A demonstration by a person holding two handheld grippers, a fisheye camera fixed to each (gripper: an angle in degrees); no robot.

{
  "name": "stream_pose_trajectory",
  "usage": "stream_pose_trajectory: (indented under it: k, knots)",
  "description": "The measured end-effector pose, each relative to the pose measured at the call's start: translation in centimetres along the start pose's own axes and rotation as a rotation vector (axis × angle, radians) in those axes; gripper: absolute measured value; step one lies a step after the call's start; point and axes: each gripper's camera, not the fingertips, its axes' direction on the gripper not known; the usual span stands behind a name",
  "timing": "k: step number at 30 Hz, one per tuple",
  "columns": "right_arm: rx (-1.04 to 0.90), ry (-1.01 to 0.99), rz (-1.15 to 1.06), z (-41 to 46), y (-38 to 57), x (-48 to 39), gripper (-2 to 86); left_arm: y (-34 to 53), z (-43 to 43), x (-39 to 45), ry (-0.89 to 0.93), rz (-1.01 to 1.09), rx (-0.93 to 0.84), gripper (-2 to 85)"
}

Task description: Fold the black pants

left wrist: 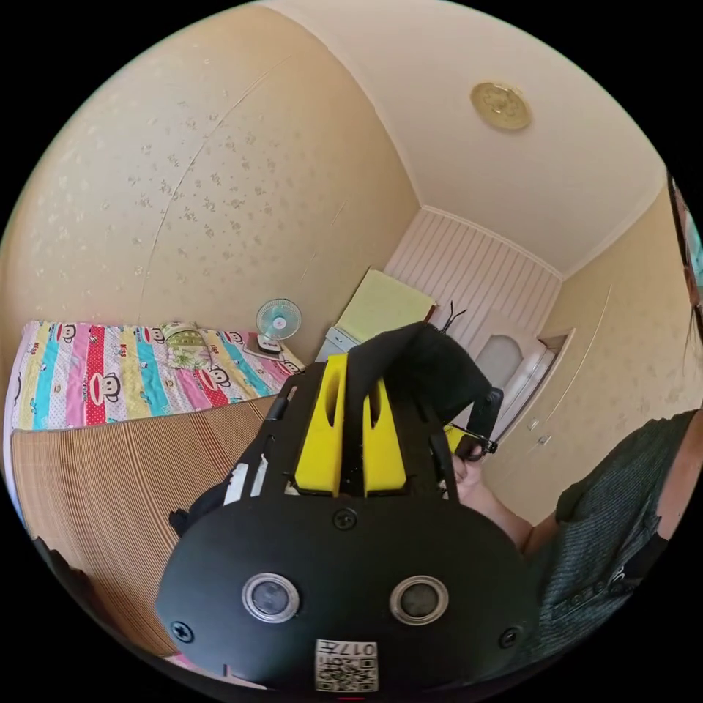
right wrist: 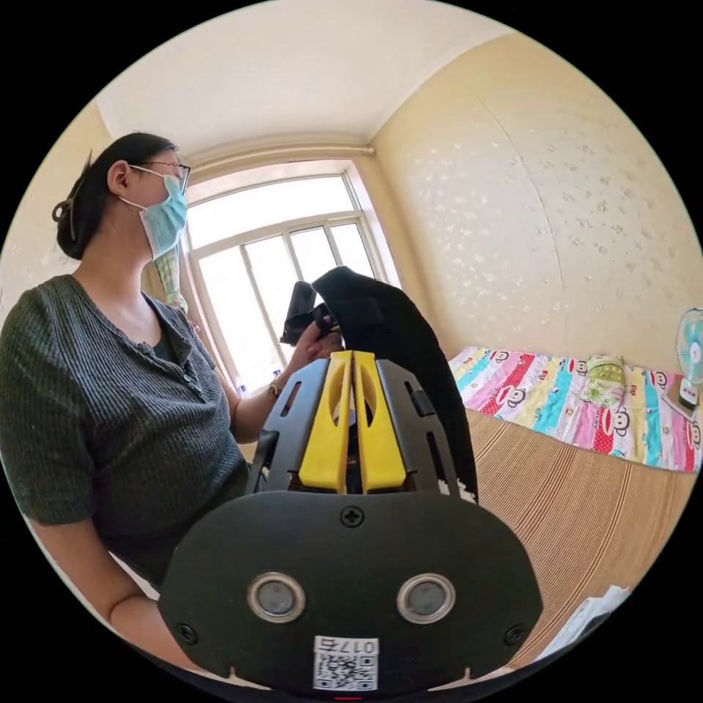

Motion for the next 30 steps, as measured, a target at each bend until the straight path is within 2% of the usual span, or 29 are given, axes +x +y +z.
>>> stream_pose_trajectory:
  k: [4,8,13,15,18,23,30]
  knots:
    - [-0.057,0.229,0.074,1.3,5.7,-1.8,4.2,-1.8,-3.4,1.9,-0.015,-0.009,0.062,0.7]
    - [-0.105,0.253,0.044,3.9,9.2,-3.6,8.0,-4.0,-5.4,4.8,-0.02,0.021,0.115,0.9]
    - [-0.16,0.394,0.093,7.0,11.5,-3.5,13.1,-6.5,-6.8,9.6,-0.034,0.073,0.18,1.0]
    - [-0.127,0.368,0.099,7.0,11.5,-3.3,15.0,-7.6,-7.1,11.4,-0.042,0.077,0.201,1.1]
    - [-0.052,0.209,0.021,7.1,11.5,-4.2,18.8,-9.6,-7.3,14.6,-0.041,0.115,0.235,1.3]
    - [-0.076,0.426,-0.051,8.6,11.1,-6.2,22.9,-12.1,-9.0,20.4,-0.043,0.185,0.305,1.9]
    - [-0.149,0.899,-0.386,14.1,9.6,-10.1,26.3,-13.7,-12.7,25.5,-0.069,0.243,0.368,2.9]
